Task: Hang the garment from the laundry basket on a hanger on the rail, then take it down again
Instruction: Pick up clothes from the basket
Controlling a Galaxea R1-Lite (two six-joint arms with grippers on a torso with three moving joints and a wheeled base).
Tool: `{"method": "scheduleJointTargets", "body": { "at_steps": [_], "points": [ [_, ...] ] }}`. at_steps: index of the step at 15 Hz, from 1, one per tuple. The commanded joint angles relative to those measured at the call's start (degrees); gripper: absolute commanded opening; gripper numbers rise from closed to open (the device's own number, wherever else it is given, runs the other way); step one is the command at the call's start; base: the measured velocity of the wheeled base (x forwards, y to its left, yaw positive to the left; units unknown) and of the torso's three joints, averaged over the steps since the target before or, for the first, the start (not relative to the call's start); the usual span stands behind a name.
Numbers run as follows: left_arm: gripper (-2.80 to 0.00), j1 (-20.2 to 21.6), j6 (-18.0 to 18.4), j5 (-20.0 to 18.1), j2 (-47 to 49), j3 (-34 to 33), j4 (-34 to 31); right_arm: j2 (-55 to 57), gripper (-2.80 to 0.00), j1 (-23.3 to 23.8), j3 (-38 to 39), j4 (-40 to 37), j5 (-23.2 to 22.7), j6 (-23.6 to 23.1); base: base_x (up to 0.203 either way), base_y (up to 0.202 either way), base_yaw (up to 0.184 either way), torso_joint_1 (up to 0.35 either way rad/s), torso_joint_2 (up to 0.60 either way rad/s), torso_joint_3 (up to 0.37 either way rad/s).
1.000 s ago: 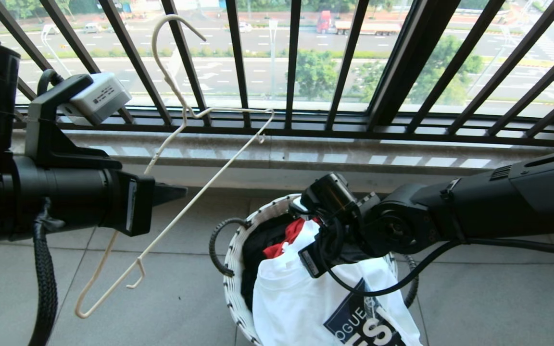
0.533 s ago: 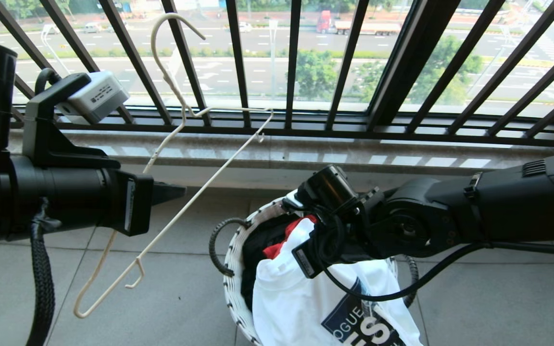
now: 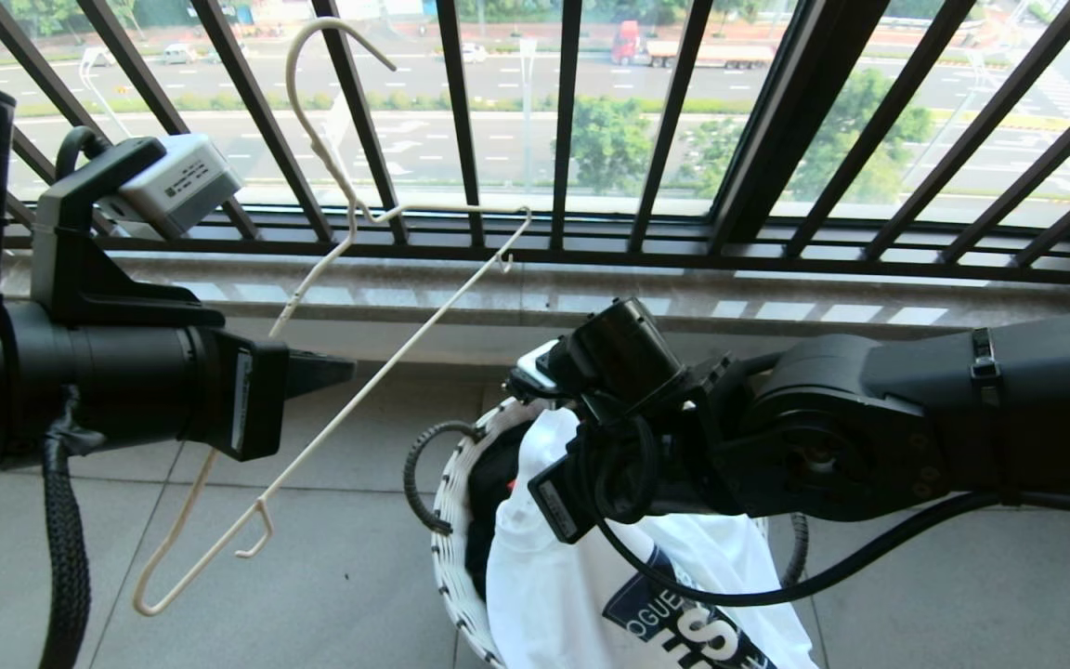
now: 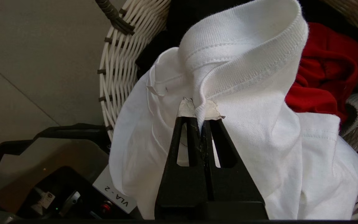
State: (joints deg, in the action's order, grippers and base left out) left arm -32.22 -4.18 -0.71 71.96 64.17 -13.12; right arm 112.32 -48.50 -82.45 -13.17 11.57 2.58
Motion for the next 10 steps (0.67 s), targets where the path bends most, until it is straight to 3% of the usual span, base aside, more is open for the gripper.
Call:
{"method": "scheduleJointTargets", "body": {
  "at_steps": [1, 9, 10],
  "points": [
    [-2.8, 0.1, 0.0, 0.0, 0.0, 0.0, -0.1, 0.3, -2.8, -1.7, 2.3, 0.1, 0.0, -0.1, 0.0, 0.0, 0.0, 0.0, 0.0, 0.0],
    [-2.8, 0.1, 0.1, 0.0, 0.4, 0.0, -0.1, -0.5, -2.8, -3.0, 15.3, 2.2, 0.1, 0.2, 0.0, 0.0, 0.0, 0.0, 0.0, 0.0],
    [-2.8, 0.0, 0.1, 0.0, 0.4, 0.0, -0.1, -1.0, 0.0, -3.4, 16.2, 2.9, 0.1, 0.1, 0.0, 0.0, 0.0, 0.0, 0.0, 0.0]
  ]
}}
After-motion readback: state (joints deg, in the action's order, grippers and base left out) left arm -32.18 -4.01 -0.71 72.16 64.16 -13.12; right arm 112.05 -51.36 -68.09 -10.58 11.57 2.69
